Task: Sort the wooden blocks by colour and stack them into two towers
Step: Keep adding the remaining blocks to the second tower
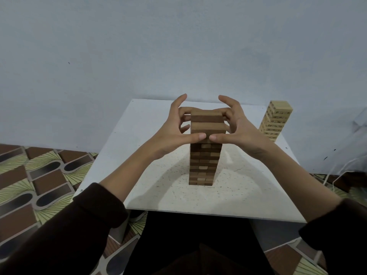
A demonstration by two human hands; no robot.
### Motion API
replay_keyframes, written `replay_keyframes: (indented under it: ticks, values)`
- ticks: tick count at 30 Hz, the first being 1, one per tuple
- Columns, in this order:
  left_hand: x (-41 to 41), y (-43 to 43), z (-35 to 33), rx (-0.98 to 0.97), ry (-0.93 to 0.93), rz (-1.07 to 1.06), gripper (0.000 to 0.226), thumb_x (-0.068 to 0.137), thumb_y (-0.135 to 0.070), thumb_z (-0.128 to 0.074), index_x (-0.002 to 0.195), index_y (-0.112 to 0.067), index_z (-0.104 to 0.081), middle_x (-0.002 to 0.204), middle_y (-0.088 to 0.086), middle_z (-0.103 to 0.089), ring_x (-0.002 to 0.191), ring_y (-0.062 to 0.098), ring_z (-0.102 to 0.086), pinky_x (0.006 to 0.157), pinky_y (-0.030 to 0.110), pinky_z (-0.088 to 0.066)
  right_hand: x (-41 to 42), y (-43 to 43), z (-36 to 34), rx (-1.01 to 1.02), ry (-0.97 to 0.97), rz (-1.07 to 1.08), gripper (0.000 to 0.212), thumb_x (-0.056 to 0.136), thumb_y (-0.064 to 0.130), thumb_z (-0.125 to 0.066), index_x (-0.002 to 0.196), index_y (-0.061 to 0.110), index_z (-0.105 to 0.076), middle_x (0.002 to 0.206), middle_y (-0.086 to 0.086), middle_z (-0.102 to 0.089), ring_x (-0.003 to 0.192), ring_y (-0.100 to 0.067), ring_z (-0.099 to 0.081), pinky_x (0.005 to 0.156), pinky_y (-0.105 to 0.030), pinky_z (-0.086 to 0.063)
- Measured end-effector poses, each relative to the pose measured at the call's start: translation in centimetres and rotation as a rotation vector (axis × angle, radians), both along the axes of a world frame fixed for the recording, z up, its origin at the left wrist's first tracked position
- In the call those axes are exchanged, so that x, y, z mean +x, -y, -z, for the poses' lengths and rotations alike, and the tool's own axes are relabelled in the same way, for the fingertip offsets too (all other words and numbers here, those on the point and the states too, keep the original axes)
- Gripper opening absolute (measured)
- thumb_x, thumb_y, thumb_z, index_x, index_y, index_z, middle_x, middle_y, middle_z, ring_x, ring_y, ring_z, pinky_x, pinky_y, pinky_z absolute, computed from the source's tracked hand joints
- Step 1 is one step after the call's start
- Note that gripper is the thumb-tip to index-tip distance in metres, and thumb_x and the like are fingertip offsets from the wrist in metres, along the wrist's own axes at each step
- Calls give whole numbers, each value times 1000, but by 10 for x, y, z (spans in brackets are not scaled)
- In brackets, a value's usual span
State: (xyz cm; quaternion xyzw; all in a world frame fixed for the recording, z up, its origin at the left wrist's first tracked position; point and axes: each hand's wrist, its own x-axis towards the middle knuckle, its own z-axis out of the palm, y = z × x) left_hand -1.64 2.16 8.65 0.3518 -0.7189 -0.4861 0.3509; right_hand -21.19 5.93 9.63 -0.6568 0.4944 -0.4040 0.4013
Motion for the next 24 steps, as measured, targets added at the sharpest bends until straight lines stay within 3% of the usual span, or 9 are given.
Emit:
replay_keyframes:
  ticks: [6, 17, 24]
  values:
    - [0, 0, 1, 17, -28, -5, 105, 72, -22, -77, 148, -26, -5, 126, -6, -47, 122, 7, -47, 109, 37, -39, 0, 0, 0, -4, -12, 3, 95, 66, 25, -76, 140, 34, -17, 121, 4, -51, 126, -11, -43, 114, -51, -25]
    - [-1, 2, 7, 17, -18, -2, 102, 76, -10, -75, 148, -28, -5, 127, -7, -49, 121, 2, -48, 100, 19, -42, 1, -1, 2, 5, -21, -17, 97, 63, 23, -78, 137, 39, -16, 128, -1, -48, 129, -13, -41, 115, -50, -25]
    - [-1, 1, 5, 29, -19, -6, 106, 74, -9, -78, 149, -28, -5, 126, -6, -50, 121, 6, -49, 107, 31, -40, 3, -1, 2, 7, 3, -26, 98, 63, 23, -78, 138, 38, -16, 130, -1, -47, 129, -13, -41, 115, -50, -25]
